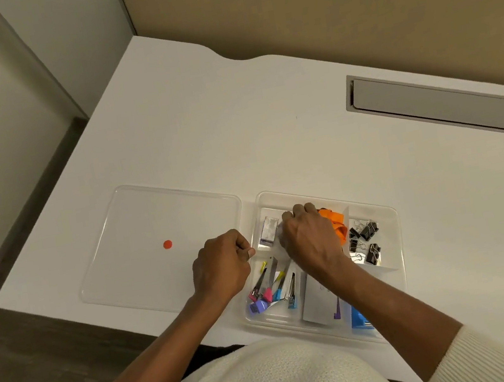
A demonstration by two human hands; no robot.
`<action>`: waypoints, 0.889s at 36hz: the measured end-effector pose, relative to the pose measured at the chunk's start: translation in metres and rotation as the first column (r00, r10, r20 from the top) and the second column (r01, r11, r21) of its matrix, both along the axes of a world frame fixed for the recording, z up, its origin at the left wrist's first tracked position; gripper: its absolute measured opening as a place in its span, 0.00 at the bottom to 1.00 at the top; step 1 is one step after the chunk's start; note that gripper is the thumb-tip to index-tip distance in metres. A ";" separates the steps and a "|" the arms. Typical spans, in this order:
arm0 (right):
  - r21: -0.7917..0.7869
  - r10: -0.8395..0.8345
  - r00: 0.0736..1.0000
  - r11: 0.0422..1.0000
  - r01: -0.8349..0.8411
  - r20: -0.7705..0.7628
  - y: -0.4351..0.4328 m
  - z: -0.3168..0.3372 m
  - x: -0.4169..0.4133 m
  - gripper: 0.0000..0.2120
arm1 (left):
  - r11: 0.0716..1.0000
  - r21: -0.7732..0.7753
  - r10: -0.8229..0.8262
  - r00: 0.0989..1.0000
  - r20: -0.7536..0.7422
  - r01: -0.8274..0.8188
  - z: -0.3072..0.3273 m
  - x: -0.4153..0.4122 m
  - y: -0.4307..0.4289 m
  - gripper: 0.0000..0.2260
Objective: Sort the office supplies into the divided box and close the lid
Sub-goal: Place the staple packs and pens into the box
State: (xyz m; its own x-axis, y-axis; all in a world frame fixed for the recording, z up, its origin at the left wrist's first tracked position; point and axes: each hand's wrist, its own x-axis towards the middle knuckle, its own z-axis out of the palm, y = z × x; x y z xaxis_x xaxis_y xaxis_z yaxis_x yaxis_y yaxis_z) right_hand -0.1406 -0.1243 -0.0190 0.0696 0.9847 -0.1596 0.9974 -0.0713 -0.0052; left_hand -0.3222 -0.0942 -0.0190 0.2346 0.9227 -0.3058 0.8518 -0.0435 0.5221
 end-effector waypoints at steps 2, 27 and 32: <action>0.047 -0.062 0.998 0.997 0.063 -0.018 0.000 -0.002 -0.004 0.11 | 1.000 0.002 0.001 1.000 0.002 -0.001 0.000 0.000 0.000 0.05; 0.052 0.052 0.997 0.997 -0.049 -0.059 -0.003 0.002 0.013 0.09 | 0.998 -0.037 0.046 0.999 0.018 -0.046 0.000 -0.013 0.006 0.15; 0.006 0.128 0.989 0.992 -0.128 -0.076 -0.005 -0.005 0.012 0.10 | 0.998 -0.043 0.043 0.999 -0.009 -0.043 0.000 -0.014 0.008 0.16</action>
State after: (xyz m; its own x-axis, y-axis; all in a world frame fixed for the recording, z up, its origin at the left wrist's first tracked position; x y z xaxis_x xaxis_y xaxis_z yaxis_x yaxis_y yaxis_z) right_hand -0.1282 -0.1291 -0.0242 -0.0693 0.9849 -0.1589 0.9950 0.0568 -0.0818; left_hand -0.3363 -0.0863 -0.0192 0.1922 0.9179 -0.3471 0.8568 0.0155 0.5154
